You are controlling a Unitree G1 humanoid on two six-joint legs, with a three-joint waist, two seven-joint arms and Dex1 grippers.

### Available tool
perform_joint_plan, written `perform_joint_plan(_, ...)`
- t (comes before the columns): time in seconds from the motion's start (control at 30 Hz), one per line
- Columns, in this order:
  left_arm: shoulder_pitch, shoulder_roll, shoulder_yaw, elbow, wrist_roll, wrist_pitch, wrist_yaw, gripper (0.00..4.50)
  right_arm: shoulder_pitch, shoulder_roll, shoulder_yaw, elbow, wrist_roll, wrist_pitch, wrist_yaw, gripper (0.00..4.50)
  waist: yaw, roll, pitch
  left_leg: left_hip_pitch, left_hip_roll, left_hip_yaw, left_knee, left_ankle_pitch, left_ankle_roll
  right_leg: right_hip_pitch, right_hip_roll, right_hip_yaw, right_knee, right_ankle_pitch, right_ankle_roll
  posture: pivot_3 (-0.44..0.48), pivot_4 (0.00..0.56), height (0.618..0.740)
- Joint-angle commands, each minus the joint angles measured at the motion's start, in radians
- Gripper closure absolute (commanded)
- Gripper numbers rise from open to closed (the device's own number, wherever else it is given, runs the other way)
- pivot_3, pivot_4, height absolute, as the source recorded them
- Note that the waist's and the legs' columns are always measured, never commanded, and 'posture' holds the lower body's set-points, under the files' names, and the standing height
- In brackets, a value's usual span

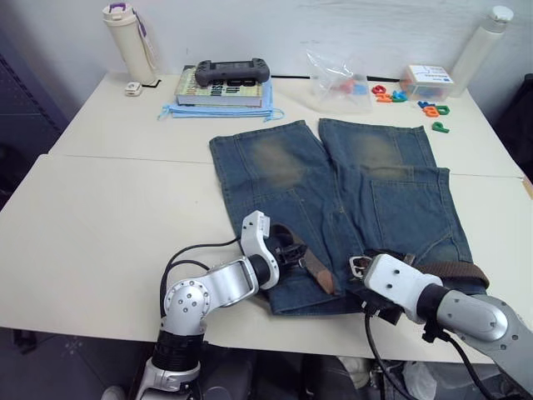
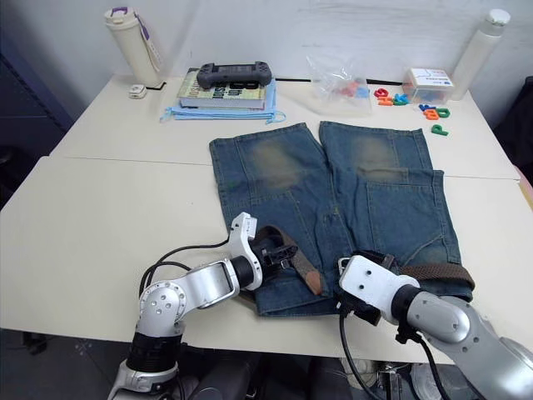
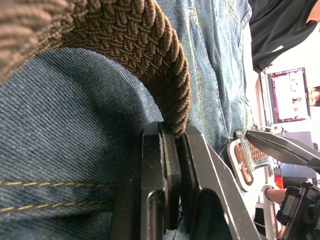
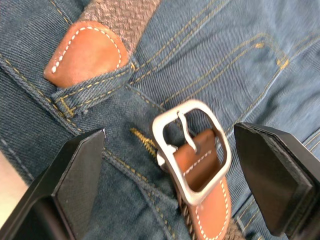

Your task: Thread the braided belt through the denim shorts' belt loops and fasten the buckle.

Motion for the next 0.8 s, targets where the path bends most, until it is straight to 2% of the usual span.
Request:
perform_joint_plan(0.03,-0.025,0.035,0.025,-0.035,0.010,0.016,-0.035,4.50,-0.038,0.059,0.093,-0.036,-0.043,0.033,0.025,0.12,-0.008,0.000,0.000,0.000,0.000,0.000,0.000,0.000,0.000,0.000,0.000,0.000,0.000,0.000,0.000,0.000,0.150,0.659)
perform_joint_plan(0.23,-0.060,0.141,0.079,-0.019,0.023,0.043,-0.097,4.50,-0.135,0.145,0.218,-0.024,-0.118,0.088,0.059,0.12,-0.027,0.000,0.000,0.000,0.000,-0.001,0.000,0.001,-0.002,-0.001,0.000,0.000,0.003,-0.001,-0.001,0.000,0.150,0.659)
perform_joint_plan(0.43,-0.071,0.202,0.105,-0.014,0.046,0.064,-0.156,4.50,-0.255,0.235,0.345,0.013,-0.190,0.152,0.096,0.12,-0.048,-0.001,-0.001,0.001,0.000,-0.002,0.000,0.001,-0.003,-0.001,0.000,-0.001,0.005,-0.001,-0.002,0.000,0.150,0.659)
perform_joint_plan(0.8,0.019,0.242,0.167,-0.122,-0.048,0.099,-0.068,4.50,-0.391,0.445,0.437,0.116,-0.268,0.221,0.100,0.12,-0.078,-0.001,-0.001,0.006,0.000,-0.002,-0.002,0.002,-0.005,0.000,0.001,0.000,0.009,-0.002,-0.004,0.000,0.150,0.659)
